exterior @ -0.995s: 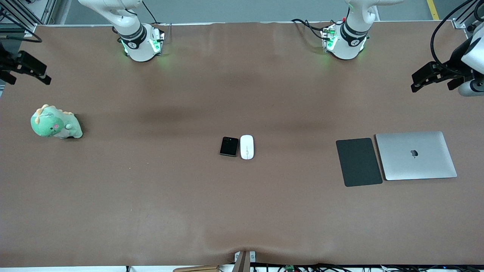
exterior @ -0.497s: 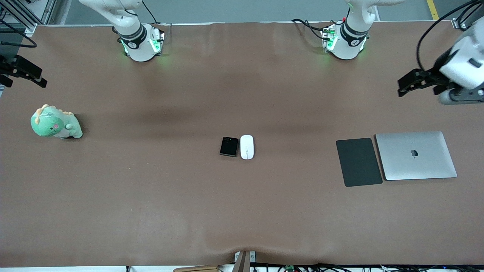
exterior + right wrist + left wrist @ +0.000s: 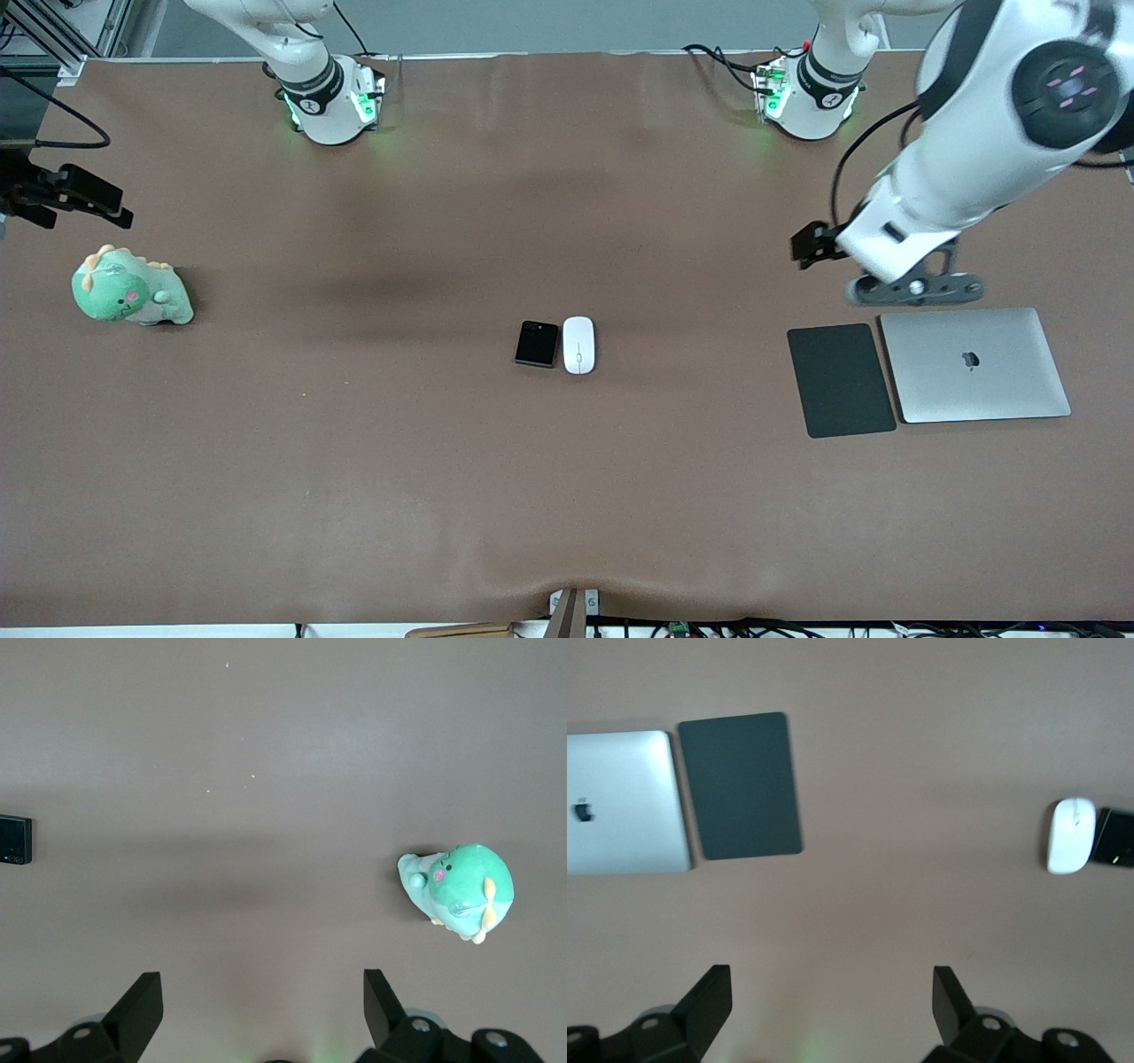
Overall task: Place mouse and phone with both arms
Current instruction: 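Reach the left gripper to the white mouse while the right gripper swings inward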
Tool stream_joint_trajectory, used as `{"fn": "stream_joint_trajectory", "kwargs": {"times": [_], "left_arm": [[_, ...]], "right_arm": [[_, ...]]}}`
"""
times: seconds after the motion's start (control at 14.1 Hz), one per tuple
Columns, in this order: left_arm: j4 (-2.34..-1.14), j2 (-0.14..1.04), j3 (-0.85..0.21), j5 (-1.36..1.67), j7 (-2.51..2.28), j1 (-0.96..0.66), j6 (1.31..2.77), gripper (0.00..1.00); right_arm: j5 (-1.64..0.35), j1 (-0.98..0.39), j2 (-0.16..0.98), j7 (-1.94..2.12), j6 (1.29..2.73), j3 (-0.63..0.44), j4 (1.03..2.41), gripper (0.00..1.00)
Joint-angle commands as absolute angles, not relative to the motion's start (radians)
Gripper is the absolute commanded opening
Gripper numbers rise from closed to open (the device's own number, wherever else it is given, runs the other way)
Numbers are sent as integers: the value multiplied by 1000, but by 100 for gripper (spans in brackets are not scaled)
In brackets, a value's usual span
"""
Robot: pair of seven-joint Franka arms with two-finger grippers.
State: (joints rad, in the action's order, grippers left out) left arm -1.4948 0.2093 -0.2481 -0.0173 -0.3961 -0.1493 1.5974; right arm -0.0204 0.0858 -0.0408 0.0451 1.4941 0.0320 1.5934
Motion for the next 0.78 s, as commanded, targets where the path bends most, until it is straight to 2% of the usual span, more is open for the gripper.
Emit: {"fn": "stream_joint_trajectory", "kwargs": {"times": [0.0, 0.21, 0.5, 0.71], "left_arm": [[-1474, 282, -250, -31, -494, -228, 1675, 100], [-1470, 363, -250, -38, -563, -282, 1800, 100], [-1462, 495, -249, -37, -676, -374, 1966, 100], [-1459, 595, -236, -38, -791, -439, 2106, 100]], "right_arm": [[-28, 16, -19, -7, 1483, 34, 1566, 100], [-31, -58, 11, -112, 1480, 34, 1568, 100], [-63, -81, 60, -115, 1491, 34, 1560, 100], [-81, -124, 113, -114, 1511, 34, 1510, 100]]}}
